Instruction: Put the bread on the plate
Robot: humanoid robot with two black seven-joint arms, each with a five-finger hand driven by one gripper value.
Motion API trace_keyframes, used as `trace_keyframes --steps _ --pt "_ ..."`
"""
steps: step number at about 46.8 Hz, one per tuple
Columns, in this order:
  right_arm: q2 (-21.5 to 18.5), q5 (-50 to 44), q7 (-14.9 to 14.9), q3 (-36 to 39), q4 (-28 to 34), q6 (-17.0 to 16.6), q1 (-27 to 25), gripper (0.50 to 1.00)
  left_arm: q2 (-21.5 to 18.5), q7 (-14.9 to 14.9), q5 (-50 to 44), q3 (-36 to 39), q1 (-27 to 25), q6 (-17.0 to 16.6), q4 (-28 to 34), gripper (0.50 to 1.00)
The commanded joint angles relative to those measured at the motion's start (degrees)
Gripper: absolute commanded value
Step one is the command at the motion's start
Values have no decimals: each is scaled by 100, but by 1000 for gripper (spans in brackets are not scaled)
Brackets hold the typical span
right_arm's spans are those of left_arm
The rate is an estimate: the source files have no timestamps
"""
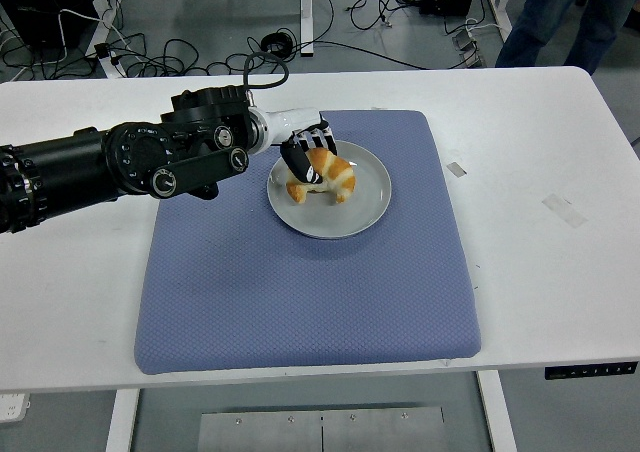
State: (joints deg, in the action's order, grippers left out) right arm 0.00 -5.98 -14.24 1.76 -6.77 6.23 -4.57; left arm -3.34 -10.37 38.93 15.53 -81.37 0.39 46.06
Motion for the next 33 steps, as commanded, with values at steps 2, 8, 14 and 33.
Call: trace_keyframes --steps 2,8,14,33 --pt "0 0 0 0 0 1 0 1000 0 0 0 -6 7 -13 -9 500" --pt "0 0 0 0 0 1 0 1000 0 0 0 -15 -2 -48 -18 500" --pt "0 0 0 0 0 1 0 1000 0 9 0 -6 7 -48 -18 500" --pt "0 0 0 0 0 1 0 1000 53 9 0 -6 42 -48 -9 500"
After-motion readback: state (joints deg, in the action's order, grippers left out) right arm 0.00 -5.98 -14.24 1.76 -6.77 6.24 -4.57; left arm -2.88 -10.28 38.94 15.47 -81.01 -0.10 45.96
